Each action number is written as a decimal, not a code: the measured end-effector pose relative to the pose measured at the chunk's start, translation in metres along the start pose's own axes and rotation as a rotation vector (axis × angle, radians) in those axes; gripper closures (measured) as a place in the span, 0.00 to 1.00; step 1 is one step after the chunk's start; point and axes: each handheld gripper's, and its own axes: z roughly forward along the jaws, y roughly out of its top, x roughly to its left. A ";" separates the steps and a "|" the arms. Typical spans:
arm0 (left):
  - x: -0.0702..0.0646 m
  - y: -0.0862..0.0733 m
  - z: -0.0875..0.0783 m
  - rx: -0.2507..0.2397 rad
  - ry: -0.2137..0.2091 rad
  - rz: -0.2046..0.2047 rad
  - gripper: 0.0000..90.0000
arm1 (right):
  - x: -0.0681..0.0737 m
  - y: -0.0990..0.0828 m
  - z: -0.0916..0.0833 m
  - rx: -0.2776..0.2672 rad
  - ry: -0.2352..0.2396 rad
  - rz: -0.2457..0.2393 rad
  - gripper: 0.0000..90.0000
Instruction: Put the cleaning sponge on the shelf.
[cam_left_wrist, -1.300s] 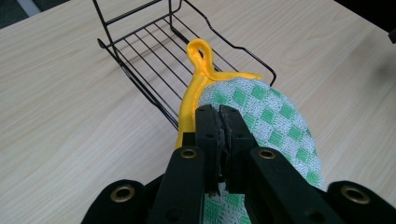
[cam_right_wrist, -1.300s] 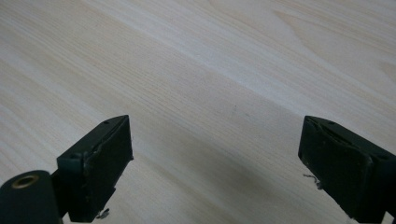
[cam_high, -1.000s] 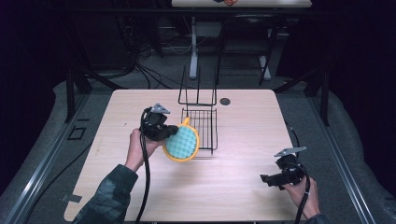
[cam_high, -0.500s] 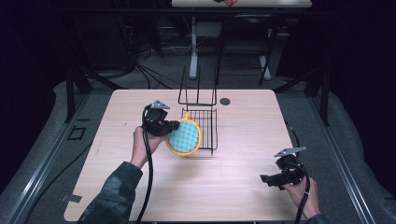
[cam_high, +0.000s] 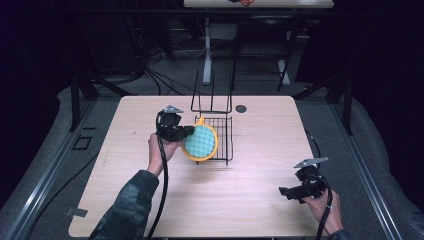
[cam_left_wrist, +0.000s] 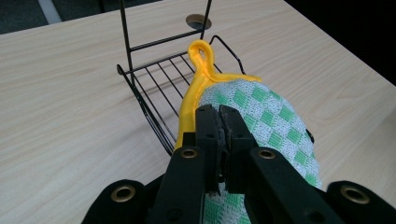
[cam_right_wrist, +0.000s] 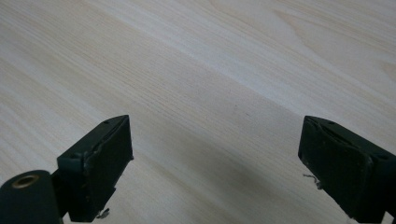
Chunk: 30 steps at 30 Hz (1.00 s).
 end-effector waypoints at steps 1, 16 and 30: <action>0.001 -0.001 0.005 -0.003 0.005 -0.013 0.97 | 0.000 0.000 0.000 0.000 0.001 0.000 0.11; 0.009 -0.003 0.022 -0.021 -0.001 -0.077 0.97 | 0.000 0.000 0.000 0.001 0.002 0.001 0.11; 0.005 -0.005 0.042 -0.045 -0.013 -0.119 0.97 | -0.001 -0.001 0.001 0.001 -0.008 -0.011 0.11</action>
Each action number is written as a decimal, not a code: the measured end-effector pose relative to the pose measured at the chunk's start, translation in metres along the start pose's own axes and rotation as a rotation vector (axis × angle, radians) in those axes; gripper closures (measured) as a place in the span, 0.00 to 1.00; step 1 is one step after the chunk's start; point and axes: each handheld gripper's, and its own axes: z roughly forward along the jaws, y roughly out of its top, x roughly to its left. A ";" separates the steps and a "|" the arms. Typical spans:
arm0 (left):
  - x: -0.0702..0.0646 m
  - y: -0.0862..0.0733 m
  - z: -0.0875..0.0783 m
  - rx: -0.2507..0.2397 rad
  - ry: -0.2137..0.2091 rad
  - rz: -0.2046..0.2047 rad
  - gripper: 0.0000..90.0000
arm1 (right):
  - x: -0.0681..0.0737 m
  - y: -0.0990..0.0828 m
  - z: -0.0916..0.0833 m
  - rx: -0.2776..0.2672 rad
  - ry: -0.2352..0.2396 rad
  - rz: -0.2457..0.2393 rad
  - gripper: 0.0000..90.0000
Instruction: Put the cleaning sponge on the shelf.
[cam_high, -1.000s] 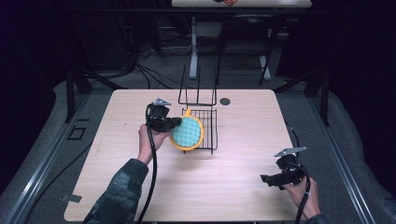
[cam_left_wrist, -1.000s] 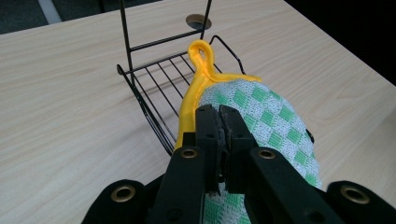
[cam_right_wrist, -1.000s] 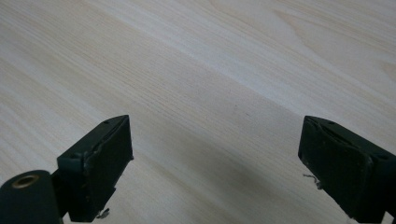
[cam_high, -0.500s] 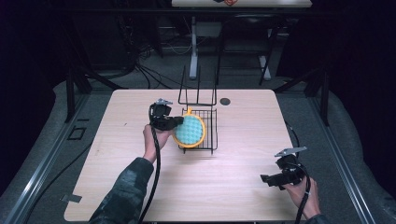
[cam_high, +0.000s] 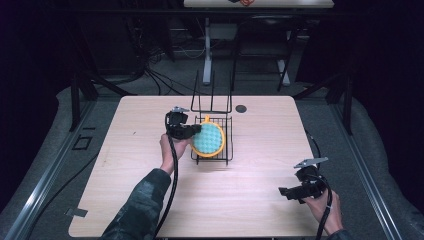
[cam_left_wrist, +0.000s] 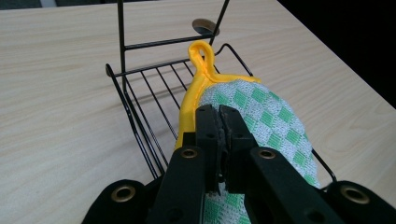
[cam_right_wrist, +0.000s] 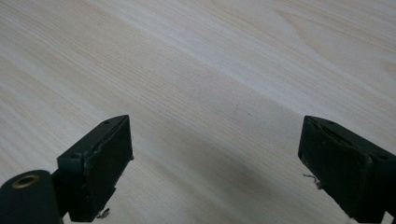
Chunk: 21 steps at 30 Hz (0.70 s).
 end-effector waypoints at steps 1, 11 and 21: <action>0.000 -0.001 0.001 -0.002 0.000 -0.005 0.97 | 0.000 0.000 0.000 -0.003 0.007 0.002 0.11; 0.000 -0.001 0.009 -0.008 0.008 -0.013 0.97 | 0.000 0.000 0.000 0.001 0.005 -0.001 0.11; -0.003 -0.004 0.026 0.030 0.013 -0.012 0.97 | 0.000 -0.001 0.000 -0.002 0.006 0.005 0.11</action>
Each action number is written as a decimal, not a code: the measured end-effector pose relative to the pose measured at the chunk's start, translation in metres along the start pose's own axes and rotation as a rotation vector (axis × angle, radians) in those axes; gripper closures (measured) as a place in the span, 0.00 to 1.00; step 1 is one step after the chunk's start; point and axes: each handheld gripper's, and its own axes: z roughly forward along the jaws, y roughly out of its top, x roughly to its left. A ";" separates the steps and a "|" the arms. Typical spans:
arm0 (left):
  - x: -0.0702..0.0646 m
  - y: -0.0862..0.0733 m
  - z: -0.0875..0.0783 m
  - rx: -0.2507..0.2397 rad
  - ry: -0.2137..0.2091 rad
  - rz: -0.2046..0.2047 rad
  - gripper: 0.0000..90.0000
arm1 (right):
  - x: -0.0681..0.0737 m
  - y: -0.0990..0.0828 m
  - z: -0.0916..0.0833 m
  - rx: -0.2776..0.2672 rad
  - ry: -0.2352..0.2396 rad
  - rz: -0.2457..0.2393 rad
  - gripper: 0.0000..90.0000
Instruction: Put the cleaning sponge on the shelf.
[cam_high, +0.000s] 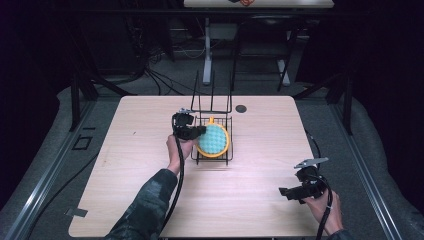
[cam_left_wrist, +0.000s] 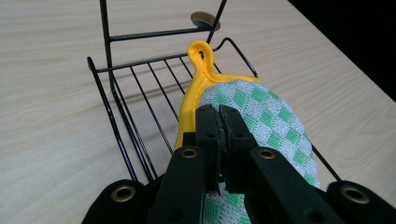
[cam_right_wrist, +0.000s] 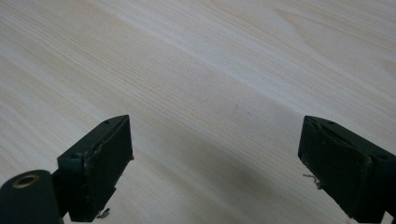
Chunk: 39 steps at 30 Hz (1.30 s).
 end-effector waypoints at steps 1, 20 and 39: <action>0.001 0.000 0.001 0.008 -0.001 0.000 0.97 | 0.000 0.000 0.000 -0.005 0.001 0.004 0.11; 0.006 -0.004 0.020 0.041 0.033 -0.010 0.97 | 0.001 0.000 -0.001 -0.005 0.005 0.009 0.11; 0.016 -0.003 0.010 0.042 0.051 -0.031 0.45 | 0.001 -0.001 -0.001 -0.006 0.004 0.010 0.11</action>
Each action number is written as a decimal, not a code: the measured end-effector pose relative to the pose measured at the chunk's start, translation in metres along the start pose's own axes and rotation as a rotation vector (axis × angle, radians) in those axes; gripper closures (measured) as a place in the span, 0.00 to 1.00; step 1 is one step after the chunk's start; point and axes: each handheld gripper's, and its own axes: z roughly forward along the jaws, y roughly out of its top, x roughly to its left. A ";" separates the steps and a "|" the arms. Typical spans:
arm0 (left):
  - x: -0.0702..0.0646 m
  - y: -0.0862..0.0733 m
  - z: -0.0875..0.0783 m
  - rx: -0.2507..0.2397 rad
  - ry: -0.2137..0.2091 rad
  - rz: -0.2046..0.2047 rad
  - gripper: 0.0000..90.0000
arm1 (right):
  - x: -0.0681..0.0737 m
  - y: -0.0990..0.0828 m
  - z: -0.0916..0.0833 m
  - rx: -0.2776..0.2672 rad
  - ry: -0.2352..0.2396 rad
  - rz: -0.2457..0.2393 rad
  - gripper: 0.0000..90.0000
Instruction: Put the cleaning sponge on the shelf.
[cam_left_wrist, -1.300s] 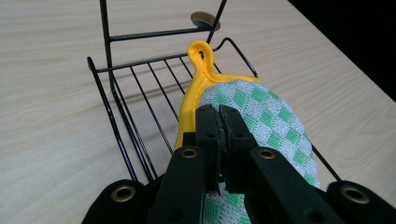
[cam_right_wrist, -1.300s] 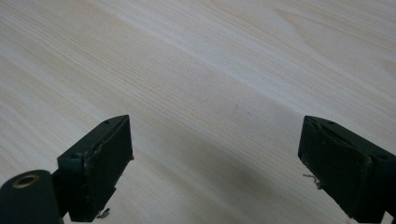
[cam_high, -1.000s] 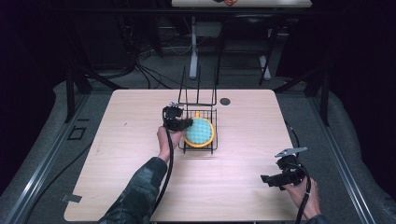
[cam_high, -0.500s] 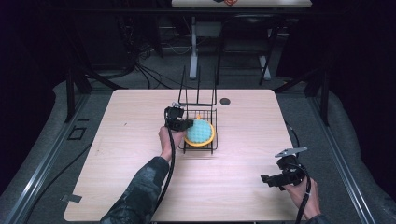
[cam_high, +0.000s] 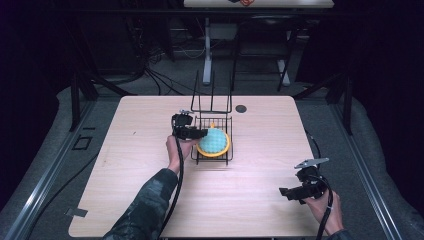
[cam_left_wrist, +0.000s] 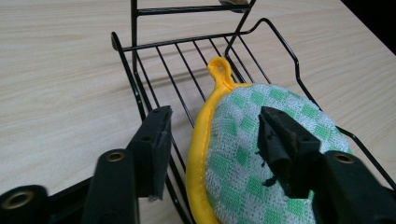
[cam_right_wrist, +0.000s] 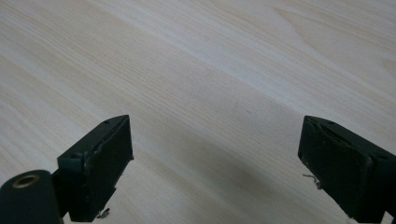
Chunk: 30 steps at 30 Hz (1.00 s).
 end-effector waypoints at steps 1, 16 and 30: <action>0.001 0.000 -0.002 0.000 0.003 0.001 0.45 | 0.000 0.000 0.000 0.000 0.000 0.000 0.11; 0.015 -0.001 -0.042 0.050 0.066 0.065 0.18 | 0.000 0.000 -0.002 -0.004 -0.005 -0.006 0.11; 0.017 -0.010 -0.088 0.061 0.058 0.094 0.10 | 0.001 0.000 -0.004 -0.016 -0.003 0.009 0.11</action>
